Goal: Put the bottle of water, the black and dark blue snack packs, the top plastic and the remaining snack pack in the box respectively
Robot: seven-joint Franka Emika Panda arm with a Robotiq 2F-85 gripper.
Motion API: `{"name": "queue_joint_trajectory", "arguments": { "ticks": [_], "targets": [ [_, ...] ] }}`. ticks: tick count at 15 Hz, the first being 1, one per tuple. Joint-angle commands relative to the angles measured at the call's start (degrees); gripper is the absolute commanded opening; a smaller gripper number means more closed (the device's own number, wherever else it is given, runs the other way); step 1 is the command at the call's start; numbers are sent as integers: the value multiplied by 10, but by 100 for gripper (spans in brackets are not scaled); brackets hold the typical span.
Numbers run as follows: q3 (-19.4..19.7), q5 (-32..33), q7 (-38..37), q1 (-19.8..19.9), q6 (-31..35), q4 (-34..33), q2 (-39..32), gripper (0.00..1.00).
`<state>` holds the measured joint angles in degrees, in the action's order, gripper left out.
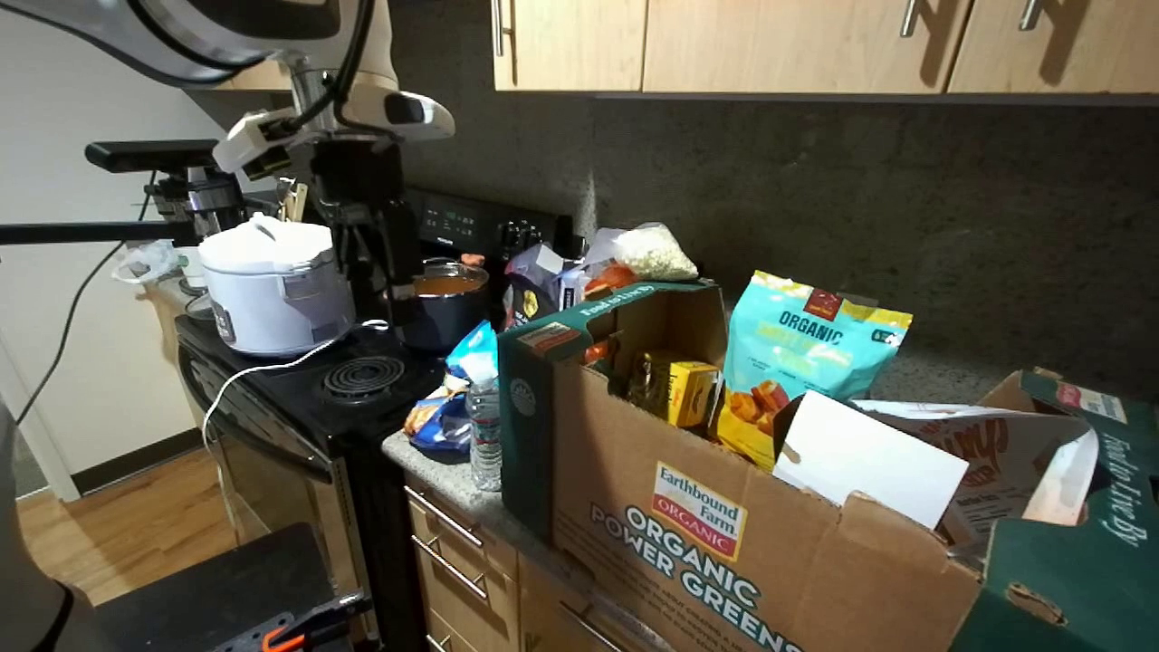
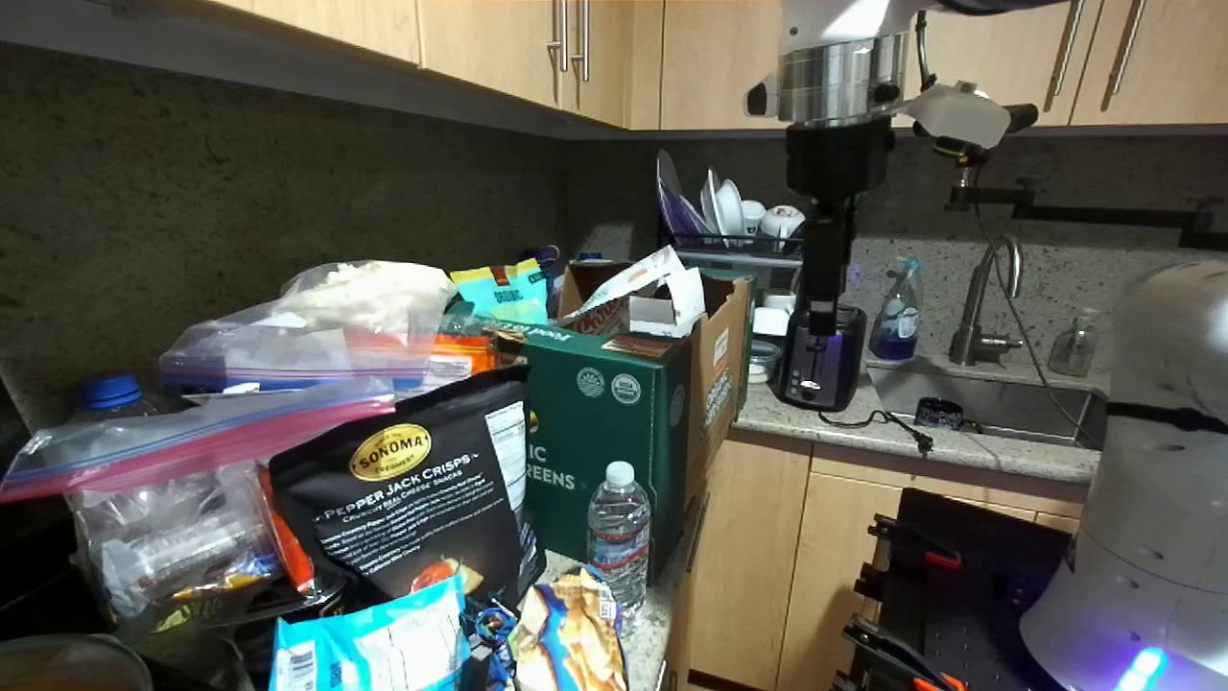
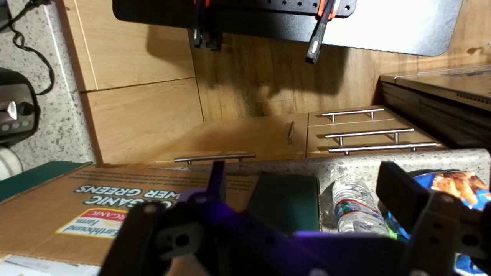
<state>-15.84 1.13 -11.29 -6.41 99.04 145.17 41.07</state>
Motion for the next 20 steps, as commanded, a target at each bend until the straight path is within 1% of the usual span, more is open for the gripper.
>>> {"name": "queue_joint_trajectory", "arguments": {
  "ticks": [1, 5, 11, 12, 15, 18, 20],
  "targets": [
    [-1, -5, 26, -33, 20, -32, -64, 100],
    [2, -7, 60, -64, 45, -66, -124, 100],
    [9, -28, 93, -79, 35, -134, -205, 100],
    [4, -15, 76, -76, 45, -102, -173, 100],
    [4, -18, 78, -77, 45, -122, -200, 100],
    [4, -16, 82, -78, 45, -126, -207, 100],
    [4, -19, 88, -79, 57, -128, -224, 100]
  ]
}}
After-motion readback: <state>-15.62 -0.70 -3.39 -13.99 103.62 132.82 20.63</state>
